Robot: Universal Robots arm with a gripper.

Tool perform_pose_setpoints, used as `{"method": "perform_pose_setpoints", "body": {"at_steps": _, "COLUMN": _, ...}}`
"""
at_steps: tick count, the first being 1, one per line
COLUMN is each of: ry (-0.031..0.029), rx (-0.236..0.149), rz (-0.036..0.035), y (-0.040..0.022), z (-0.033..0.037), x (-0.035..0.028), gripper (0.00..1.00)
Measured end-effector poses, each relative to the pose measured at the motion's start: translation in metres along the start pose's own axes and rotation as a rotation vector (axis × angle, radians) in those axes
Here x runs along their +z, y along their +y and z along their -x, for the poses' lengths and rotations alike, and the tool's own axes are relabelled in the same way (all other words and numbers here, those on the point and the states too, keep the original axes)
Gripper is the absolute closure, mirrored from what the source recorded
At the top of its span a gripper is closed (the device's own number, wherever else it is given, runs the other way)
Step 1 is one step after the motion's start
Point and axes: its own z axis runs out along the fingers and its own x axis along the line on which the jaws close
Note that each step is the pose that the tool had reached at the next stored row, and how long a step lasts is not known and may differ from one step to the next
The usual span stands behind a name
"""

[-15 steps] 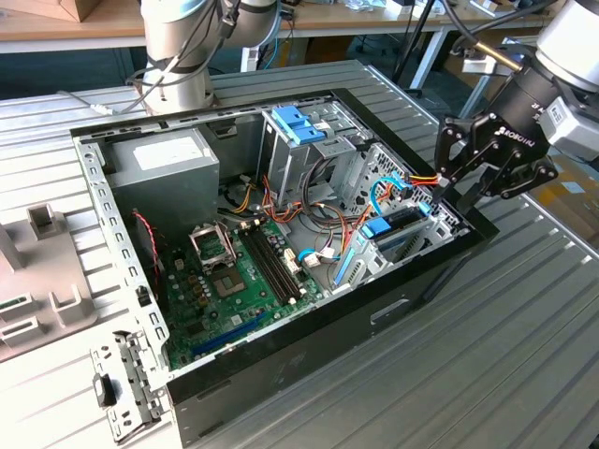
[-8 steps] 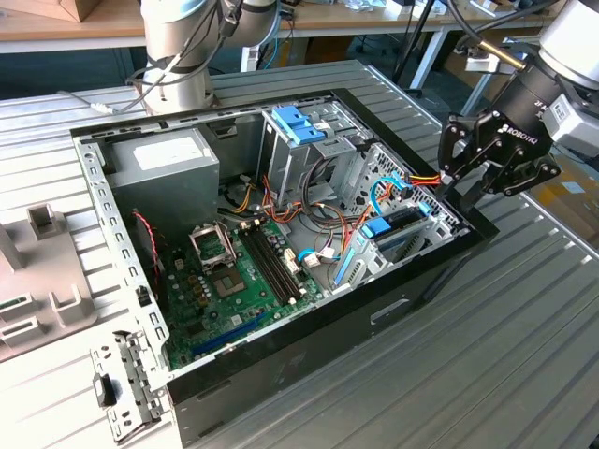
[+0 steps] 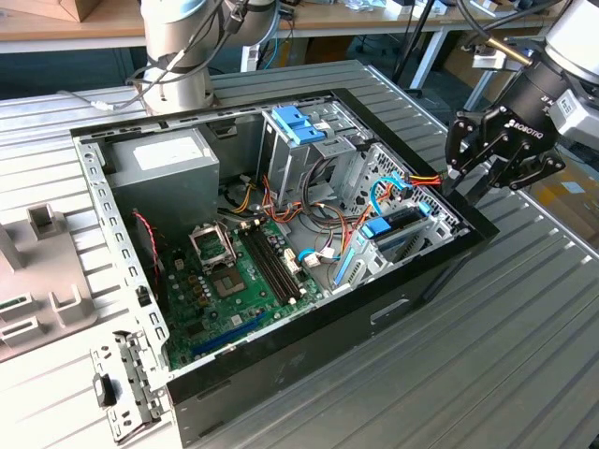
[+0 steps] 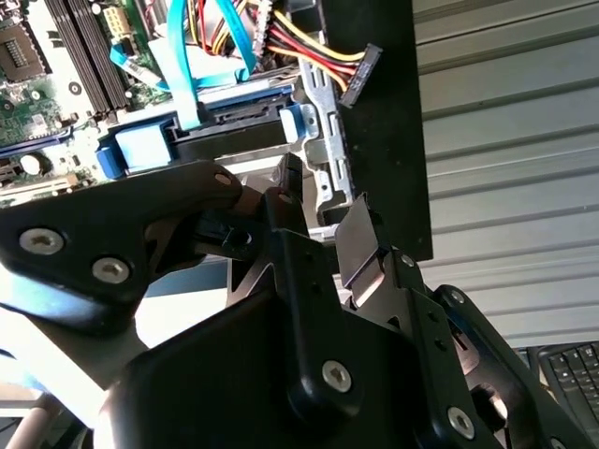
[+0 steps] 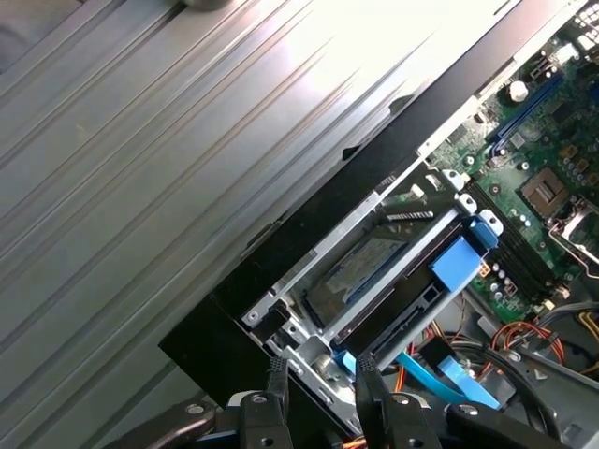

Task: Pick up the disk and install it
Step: 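Insert the first disk wire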

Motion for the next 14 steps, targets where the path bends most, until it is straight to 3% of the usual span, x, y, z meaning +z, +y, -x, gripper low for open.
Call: {"method": "perform_pose_setpoints", "body": {"at_steps": 14, "ry": -0.0001, "rx": -0.001, "rz": 0.0001, "y": -0.0128, "z": -0.0075, "x": -0.0008, "gripper": 0.58}}
